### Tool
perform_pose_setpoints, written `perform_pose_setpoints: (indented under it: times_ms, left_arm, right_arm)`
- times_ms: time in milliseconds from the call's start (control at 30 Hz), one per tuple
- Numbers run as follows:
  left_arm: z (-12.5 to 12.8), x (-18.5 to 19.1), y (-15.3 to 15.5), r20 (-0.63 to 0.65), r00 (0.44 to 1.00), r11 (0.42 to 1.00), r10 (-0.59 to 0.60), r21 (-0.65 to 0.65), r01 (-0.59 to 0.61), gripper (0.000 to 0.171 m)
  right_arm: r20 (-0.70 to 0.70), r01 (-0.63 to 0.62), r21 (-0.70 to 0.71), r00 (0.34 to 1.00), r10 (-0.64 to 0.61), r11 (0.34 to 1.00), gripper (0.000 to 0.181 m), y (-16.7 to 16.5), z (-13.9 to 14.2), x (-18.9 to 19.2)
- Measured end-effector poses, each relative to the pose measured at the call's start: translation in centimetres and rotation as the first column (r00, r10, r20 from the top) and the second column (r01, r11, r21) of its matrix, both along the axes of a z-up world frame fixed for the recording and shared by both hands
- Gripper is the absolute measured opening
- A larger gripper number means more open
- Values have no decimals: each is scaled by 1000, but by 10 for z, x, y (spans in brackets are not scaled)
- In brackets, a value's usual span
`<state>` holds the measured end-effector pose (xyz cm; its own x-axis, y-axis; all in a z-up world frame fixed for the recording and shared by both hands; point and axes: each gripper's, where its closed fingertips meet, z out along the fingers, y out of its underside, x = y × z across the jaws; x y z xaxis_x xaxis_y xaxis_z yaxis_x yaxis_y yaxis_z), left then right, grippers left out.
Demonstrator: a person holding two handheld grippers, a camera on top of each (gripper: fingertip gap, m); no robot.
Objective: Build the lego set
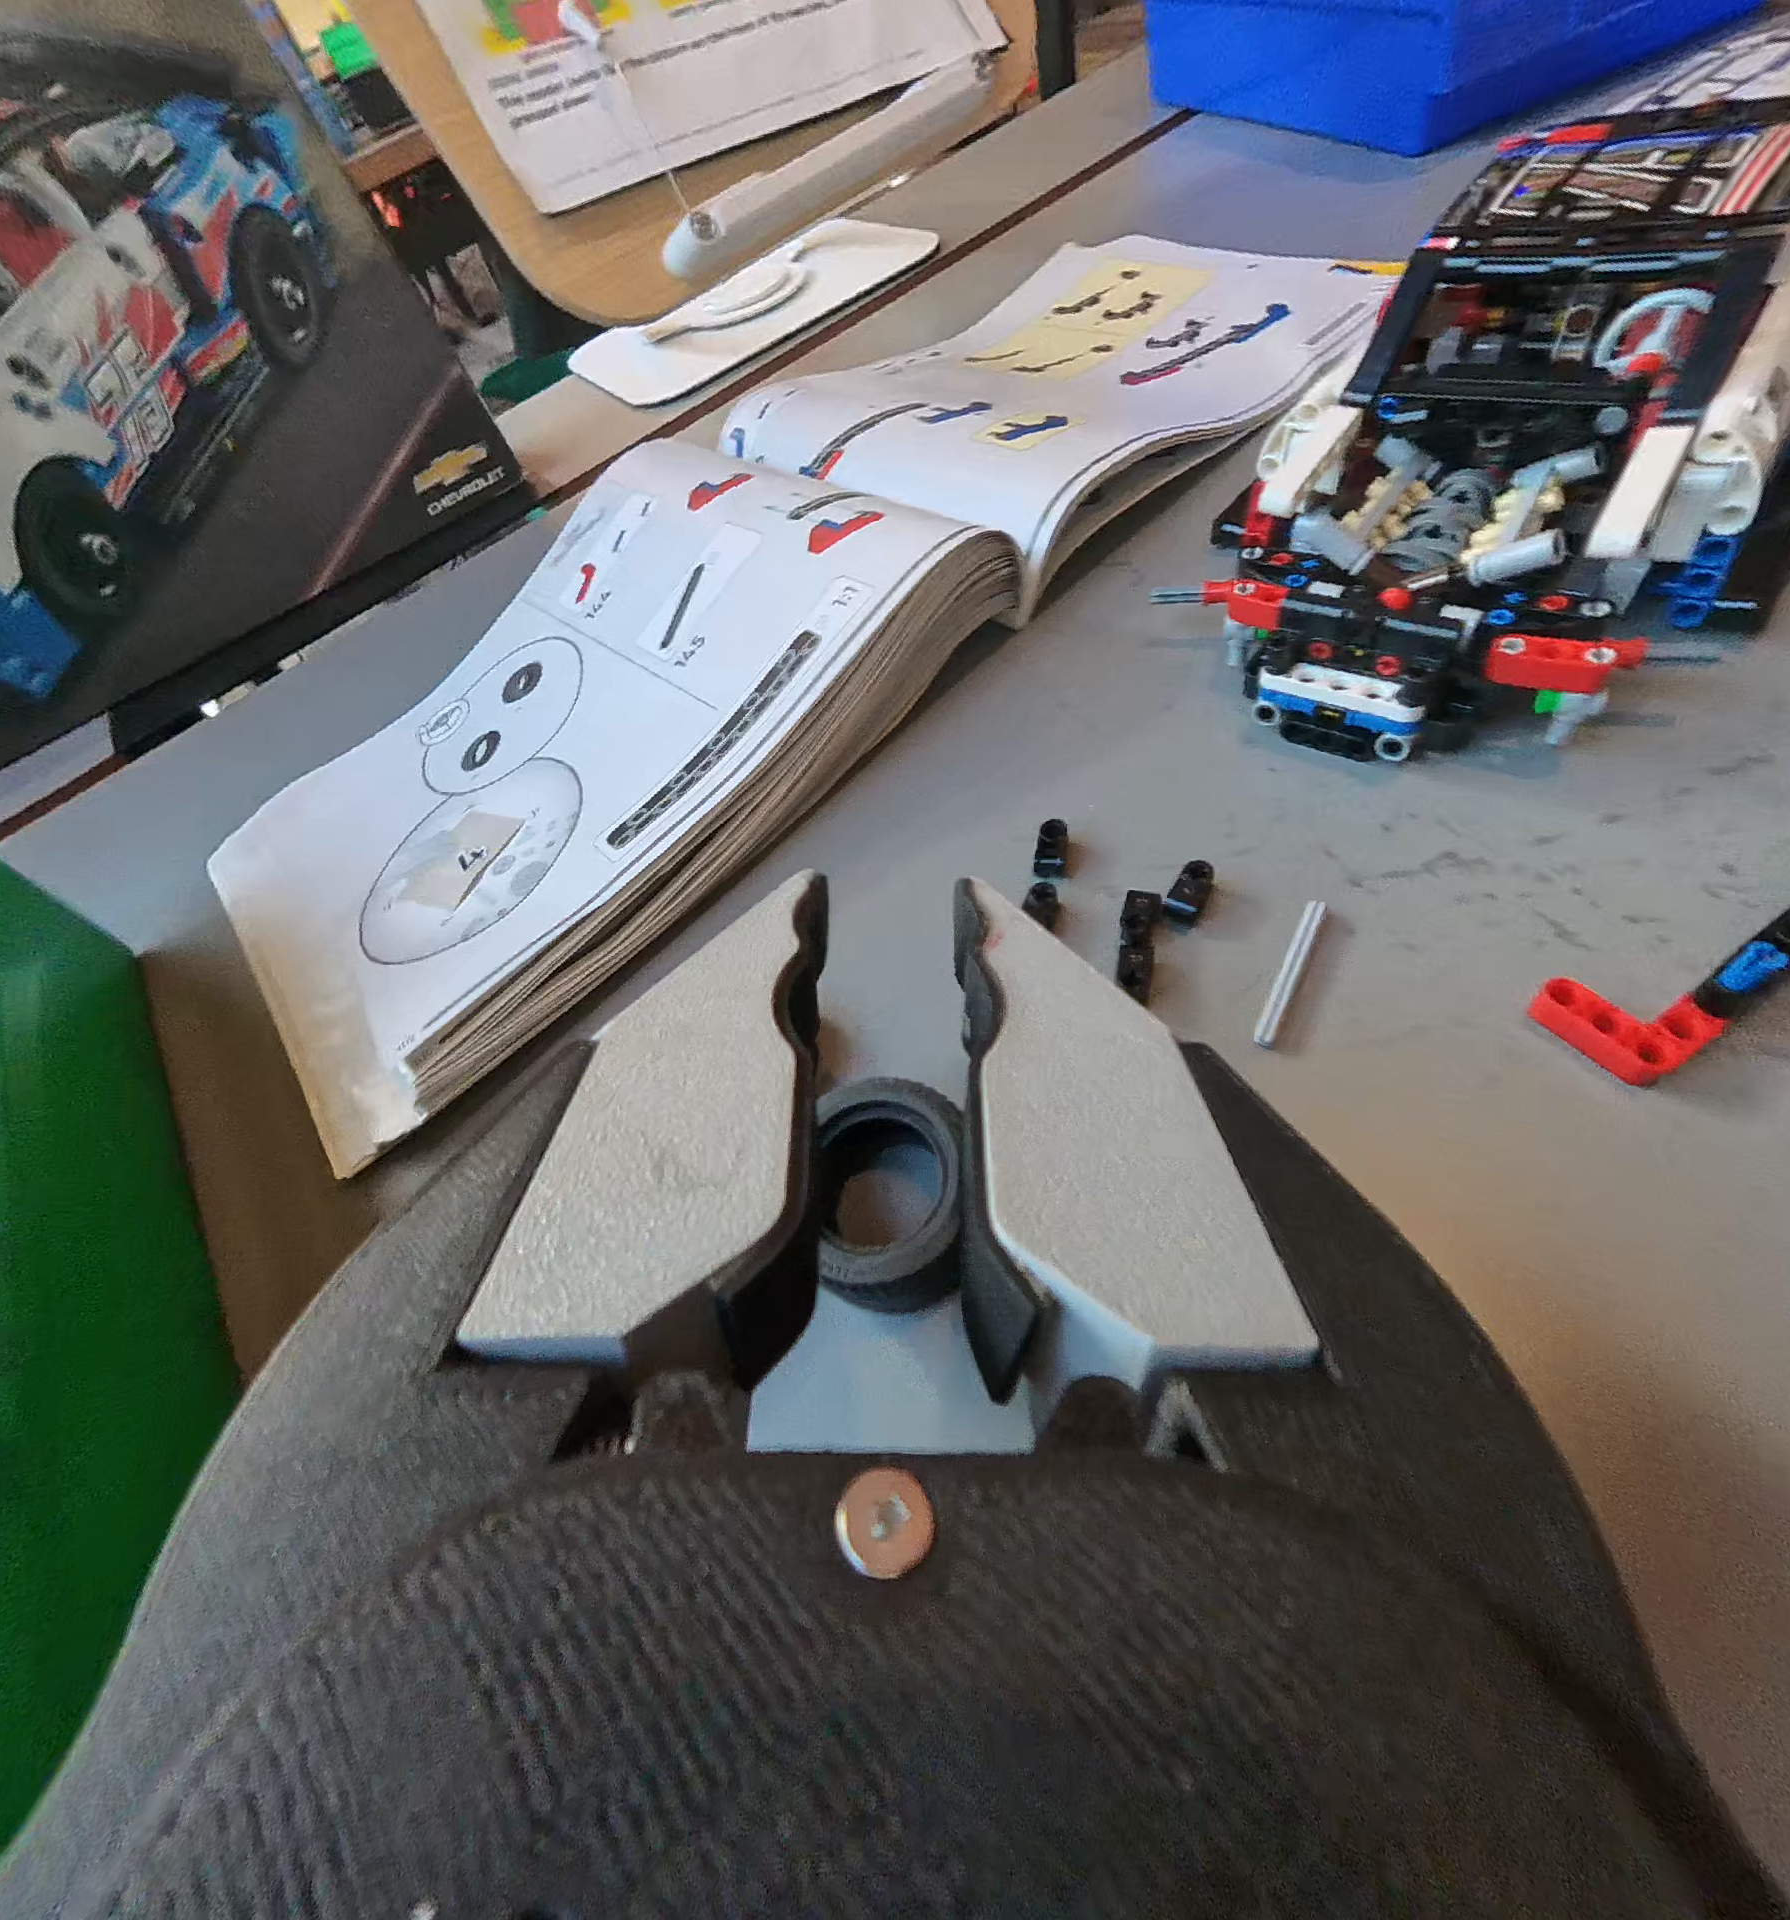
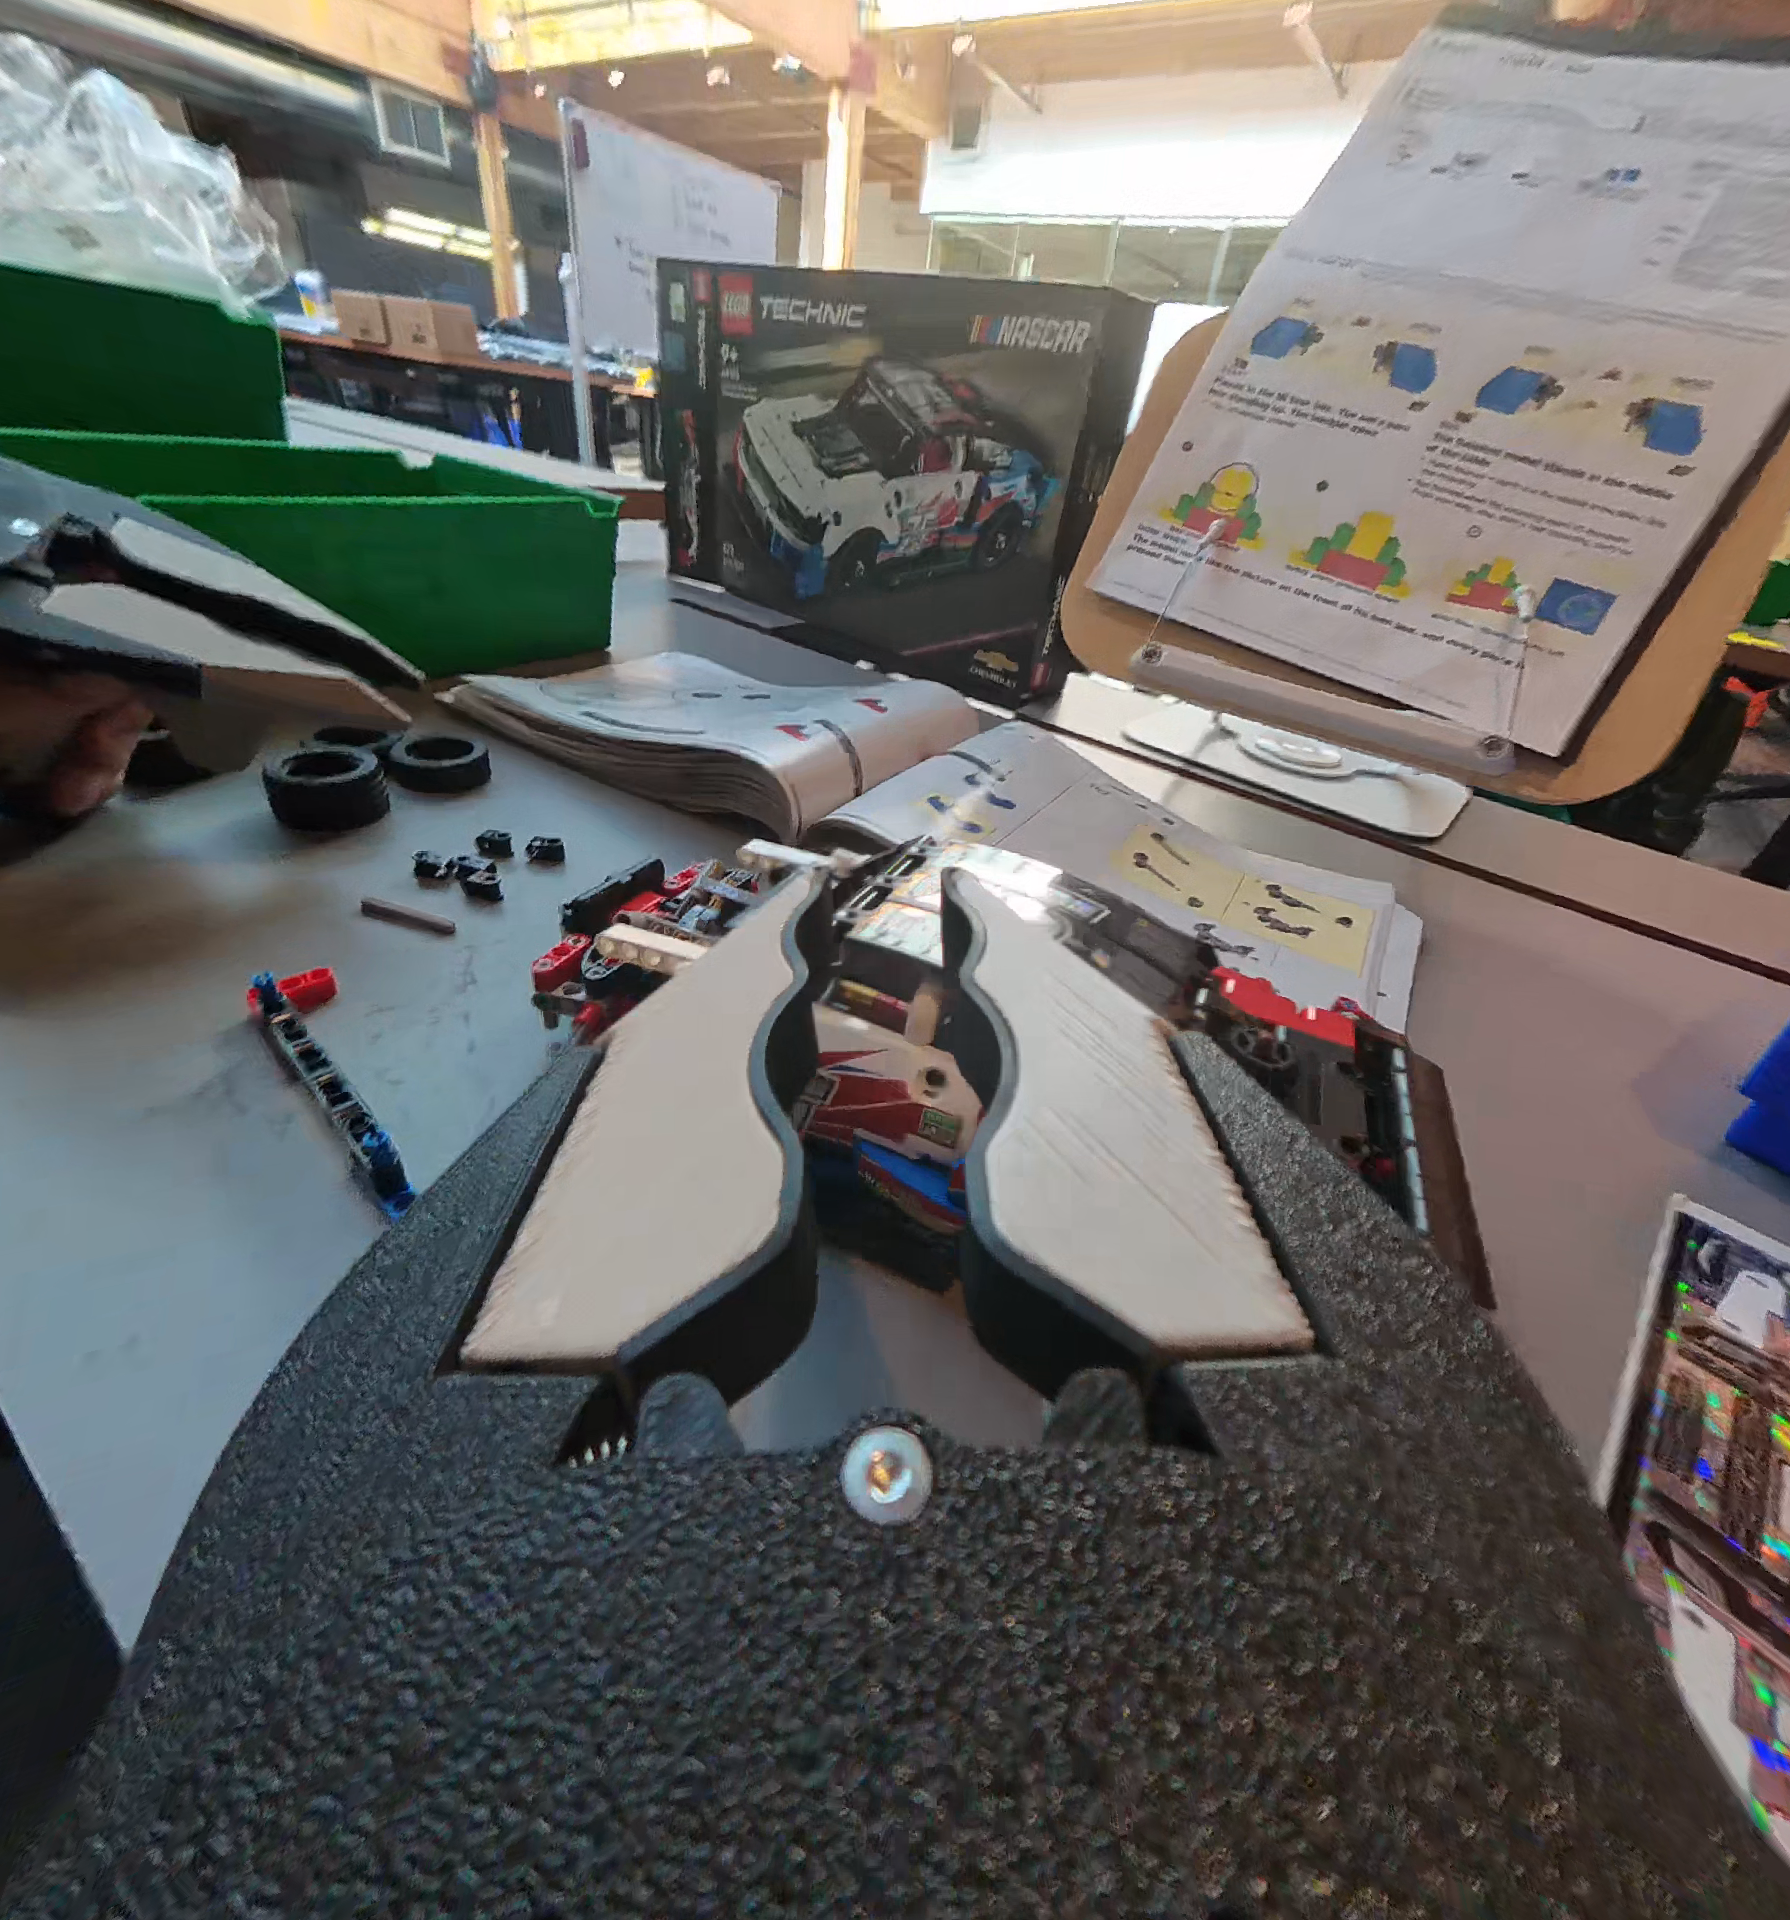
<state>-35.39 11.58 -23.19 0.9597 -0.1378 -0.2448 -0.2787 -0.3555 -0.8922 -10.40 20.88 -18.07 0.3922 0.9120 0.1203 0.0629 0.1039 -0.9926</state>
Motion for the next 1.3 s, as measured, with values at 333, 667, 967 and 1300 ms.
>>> perform_pose_setpoints:
  times_ms: [333, 667, 967, 1300]
  left_arm:
    - [-1, 2, -5, 51, 999, 1000, -20, -17, 21, 42]
    - [-4, 12, -7, -3, 998, 997, -67, -26, 67, 38]
    - [-5, 13, -7, 105, 989, 993, -104, -47, 109, 38]
    - [-6, 19, -7, 151, 977, 985, -151, -59, 162, 28]
  right_arm:
    - [143, -128, -34, 981, 132, 991, 0, -13, -20, -15]
    - [205, -144, 0, 968, 141, 990, 0, -17, -26, -25]
    - [158, -149, 16, 977, 145, 989, 0, -18, -16, -26]
    - [-54, -113, 88, 991, 118, 990, 0, 48, 62, -9]
